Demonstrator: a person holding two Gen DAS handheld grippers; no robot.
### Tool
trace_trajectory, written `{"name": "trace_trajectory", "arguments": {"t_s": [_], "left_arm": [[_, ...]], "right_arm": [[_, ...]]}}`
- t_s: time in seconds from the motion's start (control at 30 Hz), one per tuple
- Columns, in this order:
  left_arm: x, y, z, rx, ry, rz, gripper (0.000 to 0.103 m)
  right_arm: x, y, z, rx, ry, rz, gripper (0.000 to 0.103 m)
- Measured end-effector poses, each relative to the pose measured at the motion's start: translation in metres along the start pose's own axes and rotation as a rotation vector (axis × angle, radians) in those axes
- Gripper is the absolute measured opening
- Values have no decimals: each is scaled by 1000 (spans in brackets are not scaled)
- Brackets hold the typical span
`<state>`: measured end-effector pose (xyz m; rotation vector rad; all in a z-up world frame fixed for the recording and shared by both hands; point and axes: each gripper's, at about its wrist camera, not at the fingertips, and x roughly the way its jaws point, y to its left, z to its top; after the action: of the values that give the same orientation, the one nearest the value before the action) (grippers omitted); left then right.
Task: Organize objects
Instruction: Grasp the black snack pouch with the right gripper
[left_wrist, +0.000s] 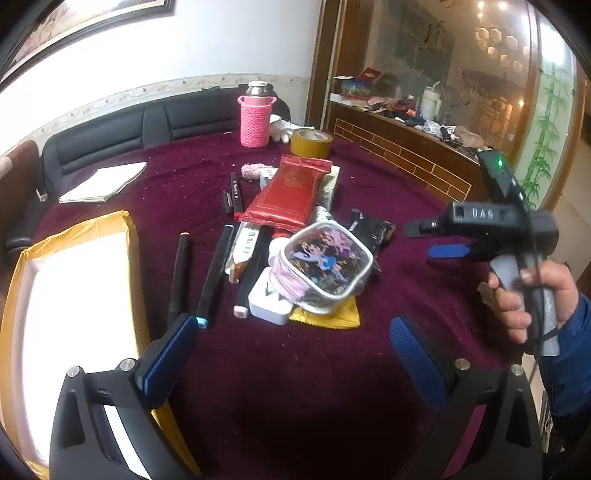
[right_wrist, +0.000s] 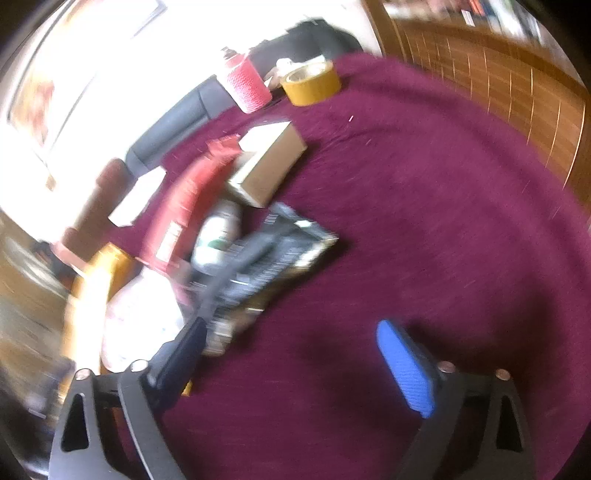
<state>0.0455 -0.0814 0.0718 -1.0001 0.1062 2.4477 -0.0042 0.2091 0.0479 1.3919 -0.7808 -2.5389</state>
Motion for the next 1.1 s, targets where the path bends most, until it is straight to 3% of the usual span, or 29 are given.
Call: {"name": "trace_trajectory", "arguments": {"t_s": [0.1,0.27,0.47,0.53,0.67,0.7,0.73,0.83,0.97,1.1], "left_arm": [[2,3,-4,-19,15,0,103],[-3,5,-15,-8,17,18,103],[-10,15,-17,-23,15,23,103],[-11,17,-16,-28,14,25,103],[-12,20,-14,-19,20,35,103],[-11,20,-14,-15,24,39,103],[-10,21,-14,-12,29,42,103],[-5,21,-13,-6,45,47,103],[7,8,-3,32,72,23,103],[25,-23,11,168,95,43,103]], "right_arm": [[13,7,7,78,48,53,88],[43,22,16,147,91,37,82],[66,41,22,117,94,-107,81],[70,50,26,59,79,-186,81],[81,61,31,-69,82,-266,79],[83,61,34,-98,86,-276,71],[83,61,35,-133,89,-293,56],[72,48,35,-194,103,-257,37],[46,28,29,-200,46,-247,33],[38,12,14,-170,11,-162,33]]}}
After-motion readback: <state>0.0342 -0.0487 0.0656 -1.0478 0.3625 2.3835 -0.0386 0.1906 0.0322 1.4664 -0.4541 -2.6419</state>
